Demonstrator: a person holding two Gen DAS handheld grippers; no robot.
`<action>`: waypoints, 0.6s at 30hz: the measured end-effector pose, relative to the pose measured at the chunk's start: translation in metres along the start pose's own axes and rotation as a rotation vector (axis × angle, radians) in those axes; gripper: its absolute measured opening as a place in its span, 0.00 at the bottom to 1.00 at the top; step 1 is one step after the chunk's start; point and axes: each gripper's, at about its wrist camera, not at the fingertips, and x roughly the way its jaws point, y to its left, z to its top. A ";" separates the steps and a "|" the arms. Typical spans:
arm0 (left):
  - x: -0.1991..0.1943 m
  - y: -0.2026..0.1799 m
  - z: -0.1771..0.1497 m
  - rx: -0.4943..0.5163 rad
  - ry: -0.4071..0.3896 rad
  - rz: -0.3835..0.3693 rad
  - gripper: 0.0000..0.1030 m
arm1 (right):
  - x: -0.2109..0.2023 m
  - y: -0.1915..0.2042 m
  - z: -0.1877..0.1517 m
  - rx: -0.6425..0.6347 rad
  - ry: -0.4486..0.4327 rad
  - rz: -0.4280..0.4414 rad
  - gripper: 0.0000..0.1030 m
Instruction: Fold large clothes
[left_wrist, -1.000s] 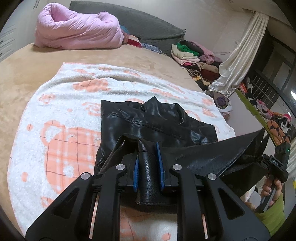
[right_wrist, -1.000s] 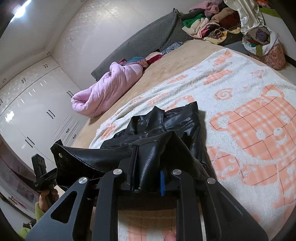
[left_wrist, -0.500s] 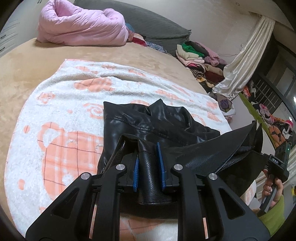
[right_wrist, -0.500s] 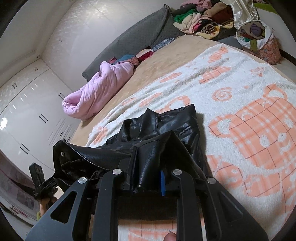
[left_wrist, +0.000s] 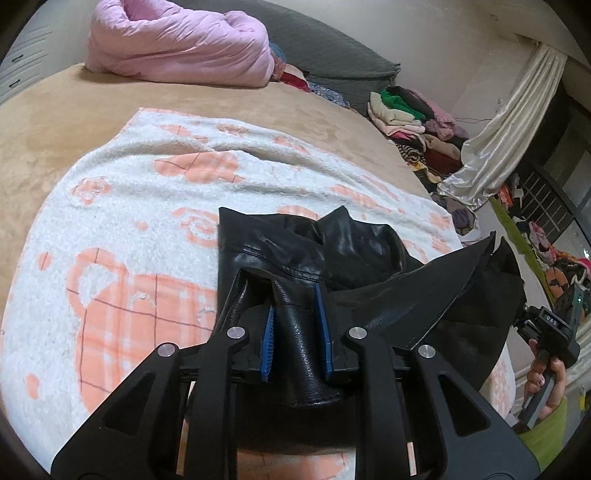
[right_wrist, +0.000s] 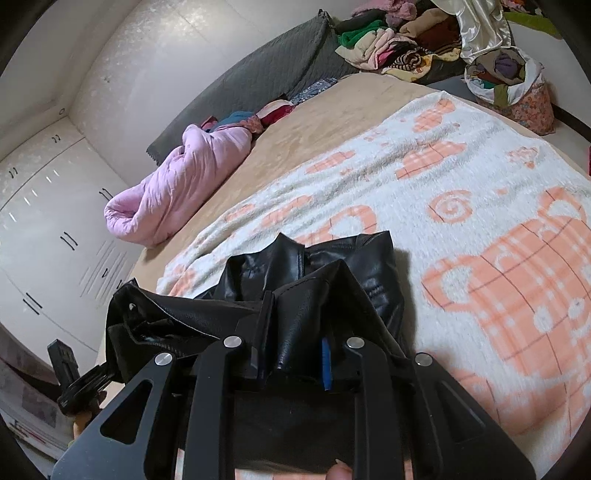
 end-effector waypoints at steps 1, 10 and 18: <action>0.003 0.002 0.002 -0.002 0.000 0.007 0.13 | 0.003 -0.001 0.001 0.000 -0.001 -0.007 0.19; 0.038 0.018 0.009 -0.046 0.030 0.010 0.19 | 0.047 -0.026 0.006 0.020 0.037 -0.024 0.25; 0.003 0.014 0.016 -0.039 -0.133 -0.025 0.55 | 0.026 -0.046 0.011 0.054 -0.068 0.024 0.67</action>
